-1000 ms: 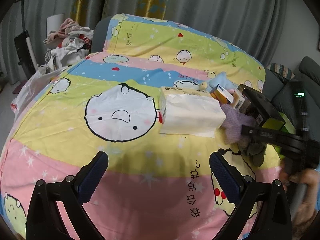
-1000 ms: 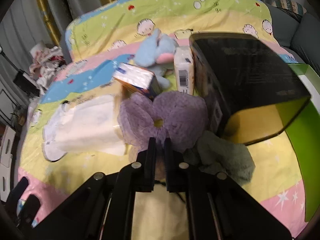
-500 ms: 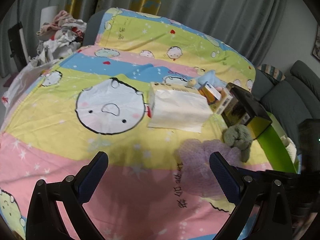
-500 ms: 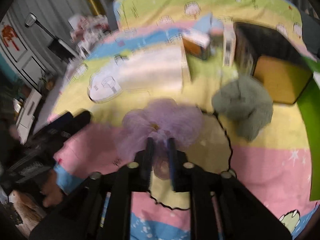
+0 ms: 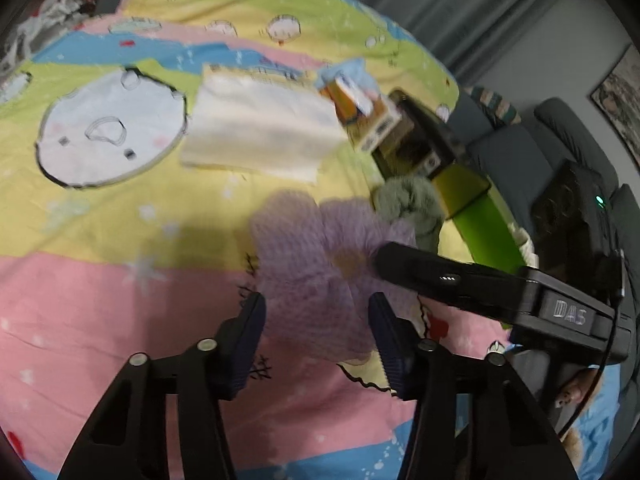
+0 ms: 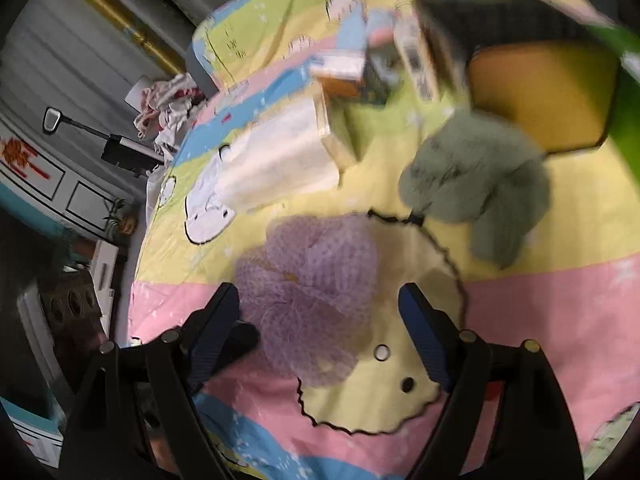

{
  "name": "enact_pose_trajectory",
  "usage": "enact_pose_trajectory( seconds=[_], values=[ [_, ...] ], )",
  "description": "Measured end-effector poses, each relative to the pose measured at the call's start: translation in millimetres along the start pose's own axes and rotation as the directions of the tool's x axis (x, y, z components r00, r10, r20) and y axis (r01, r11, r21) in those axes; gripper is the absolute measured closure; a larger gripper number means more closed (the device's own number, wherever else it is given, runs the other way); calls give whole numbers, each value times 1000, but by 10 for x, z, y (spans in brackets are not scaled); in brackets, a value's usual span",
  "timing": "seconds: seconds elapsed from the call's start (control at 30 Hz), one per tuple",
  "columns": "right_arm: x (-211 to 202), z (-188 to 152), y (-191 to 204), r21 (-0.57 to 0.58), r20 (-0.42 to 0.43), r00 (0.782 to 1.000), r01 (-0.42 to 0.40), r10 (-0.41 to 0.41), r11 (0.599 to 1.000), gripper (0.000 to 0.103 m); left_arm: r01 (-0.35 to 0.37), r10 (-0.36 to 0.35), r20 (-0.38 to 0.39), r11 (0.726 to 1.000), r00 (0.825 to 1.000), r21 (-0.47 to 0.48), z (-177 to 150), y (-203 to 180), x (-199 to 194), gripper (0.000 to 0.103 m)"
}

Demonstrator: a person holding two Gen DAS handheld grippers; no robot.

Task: Organize soft objects
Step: 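Carry the lavender puff into the white box and release it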

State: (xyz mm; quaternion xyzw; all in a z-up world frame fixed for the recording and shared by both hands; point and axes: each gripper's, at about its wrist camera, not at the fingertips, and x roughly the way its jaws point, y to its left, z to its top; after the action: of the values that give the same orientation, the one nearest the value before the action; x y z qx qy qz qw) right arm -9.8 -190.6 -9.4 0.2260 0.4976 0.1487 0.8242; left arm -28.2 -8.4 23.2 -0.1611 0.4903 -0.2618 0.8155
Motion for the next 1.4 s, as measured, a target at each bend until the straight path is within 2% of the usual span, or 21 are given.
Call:
enact_pose_trajectory(
  seconds=[0.03, 0.1, 0.13, 0.17, 0.23, 0.27, 0.33, 0.43, 0.57, 0.7, 0.8, 0.9, 0.93, 1.0, 1.1, 1.2, 1.3, 1.4],
  values=[
    [38, -21, 3, 4, -16, 1000, 1, -1, 1000, 35, 9, -9, -19, 1000, 1000, -3, -11, -2, 59, 60],
    [115, -54, 51, -25, -1, 1000, 11, -11, 1000, 41, 58, -58, -32, 998, 998, 10, -20, -14, 148, 62],
    [117, -67, 106, -63, 19, 999, 27, -26, 998, 49, 72, -72, -24, 997, 997, 11, -16, -15, 159, 69],
    [132, -68, 117, -72, 15, 999, 43, -42, 997, 60, 90, -90, -31, 996, 995, 2, -5, -23, 194, 71],
    [110, -30, 85, -63, 16, 999, 36, -35, 997, 70, 108, -108, -38, 994, 993, -2, 6, -50, 234, 73],
    [86, -15, 67, -56, 15, 1000, 20, -19, 998, 77, 109, -109, -32, 994, 994, 18, 6, -96, 237, 74],
    [-34, 15, 26, -57, 28, 1000, -3, 5, 998, 83, 92, -93, 8, 991, 996, 96, 8, -277, 188, 75],
    [-280, 65, 36, -77, 103, 995, 10, -2, 997, 83, 99, -110, 61, 981, 992, 167, 60, -548, 82, 75],
    [-777, 119, 18, -102, 252, 966, 80, -52, 992, 83, 136, -165, 98, 958, 981, 254, 182, -995, 22, 75],
    [-1319, 174, -193, -85, 384, 919, 125, -83, 988, 83, 139, -197, 131, 924, 972, 356, 295, -1485, 70, 75],
    [-1694, 170, -444, -18, 479, 870, 148, -122, 989, 83, 166, -240, 130, 893, 962, 419, 360, -1832, 159, 75],
    [-1940, 165, -676, 47, 536, 830, 153, -154, 987, 83, 177, -264, 120, 860, 957, 480, 392, -2175, 324, 75],
    [-2032, 161, -777, 81, 558, 809, 168, -184, 983, 83, 183, -271, 111, 850, 956, 494, 408, -2266, 392, 75],
    [-2154, 142, -927, 125, 586, 777, 193, -230, 973, 83, 183, -271, 99, 836, 957, 517, 422, -2433, 521, 75],
    [-2258, 117, -1133, 196, 601, 755, 178, -262, 964, 83, 198, -278, 69, 815, 958, 544, 426, -2657, 723, 74],
    [-2354, 94, -1343, 270, 613, 723, 187, -319, 945, 83, 207, -280, 48, 805, 959, 557, 408, -2813, 880, 75],
    [-2380, 96, -1489, 308, 622, 710, 163, -329, 937, 83, 193, -259, 40, 806, 965, 560, 399, -2934, 1050, 74],
    [-2357, 73, -1635, 361, 617, 704, 145, -352, 921, 83, 182, -231, 24, 825, 973, 535, 412, -2979, 1186, 74]
  ],
)
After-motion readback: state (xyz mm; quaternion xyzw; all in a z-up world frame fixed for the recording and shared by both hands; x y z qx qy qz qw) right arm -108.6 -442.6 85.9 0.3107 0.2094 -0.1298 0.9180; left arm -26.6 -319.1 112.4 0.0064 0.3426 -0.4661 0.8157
